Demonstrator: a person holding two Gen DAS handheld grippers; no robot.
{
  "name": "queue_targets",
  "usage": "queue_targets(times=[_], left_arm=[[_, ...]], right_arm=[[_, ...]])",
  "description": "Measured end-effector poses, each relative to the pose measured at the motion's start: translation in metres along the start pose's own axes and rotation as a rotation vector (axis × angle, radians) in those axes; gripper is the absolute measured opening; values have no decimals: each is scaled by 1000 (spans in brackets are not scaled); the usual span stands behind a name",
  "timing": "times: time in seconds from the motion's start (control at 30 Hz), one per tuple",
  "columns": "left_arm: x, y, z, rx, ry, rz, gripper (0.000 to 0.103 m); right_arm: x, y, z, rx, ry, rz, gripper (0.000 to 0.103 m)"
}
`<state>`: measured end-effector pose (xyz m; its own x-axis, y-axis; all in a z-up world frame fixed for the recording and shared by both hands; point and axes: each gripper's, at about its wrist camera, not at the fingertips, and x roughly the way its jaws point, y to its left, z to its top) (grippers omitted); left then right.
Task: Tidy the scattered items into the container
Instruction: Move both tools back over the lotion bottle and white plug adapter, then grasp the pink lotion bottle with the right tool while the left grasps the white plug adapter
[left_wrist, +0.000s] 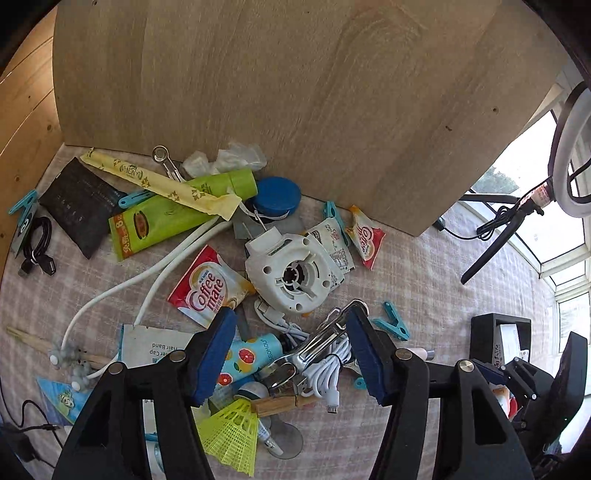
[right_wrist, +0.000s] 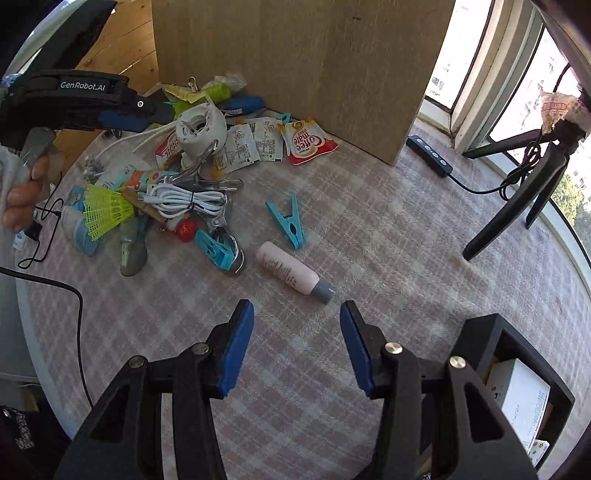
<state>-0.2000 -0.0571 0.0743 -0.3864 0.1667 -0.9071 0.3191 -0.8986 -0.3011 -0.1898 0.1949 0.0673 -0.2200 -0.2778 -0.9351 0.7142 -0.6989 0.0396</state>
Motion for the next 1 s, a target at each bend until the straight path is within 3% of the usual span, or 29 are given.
queue_targets(times=[0.2, 0.57, 0.8, 0.9, 1.0], left_arm=[[20, 8, 12, -40, 28, 4, 54], [51, 6, 19, -17, 87, 45, 35], [55, 5, 21, -13, 91, 28, 34], [55, 5, 21, -17, 86, 25, 34], [51, 1, 12, -26, 84, 5, 29]], right_arm=[[27, 4, 16, -28, 28, 25, 48], [63, 12, 30, -87, 66, 27, 48], [72, 16, 25, -104, 99, 3, 46], [69, 11, 22, -77, 106, -18, 23], [65, 0, 17, -4, 114, 12, 20]])
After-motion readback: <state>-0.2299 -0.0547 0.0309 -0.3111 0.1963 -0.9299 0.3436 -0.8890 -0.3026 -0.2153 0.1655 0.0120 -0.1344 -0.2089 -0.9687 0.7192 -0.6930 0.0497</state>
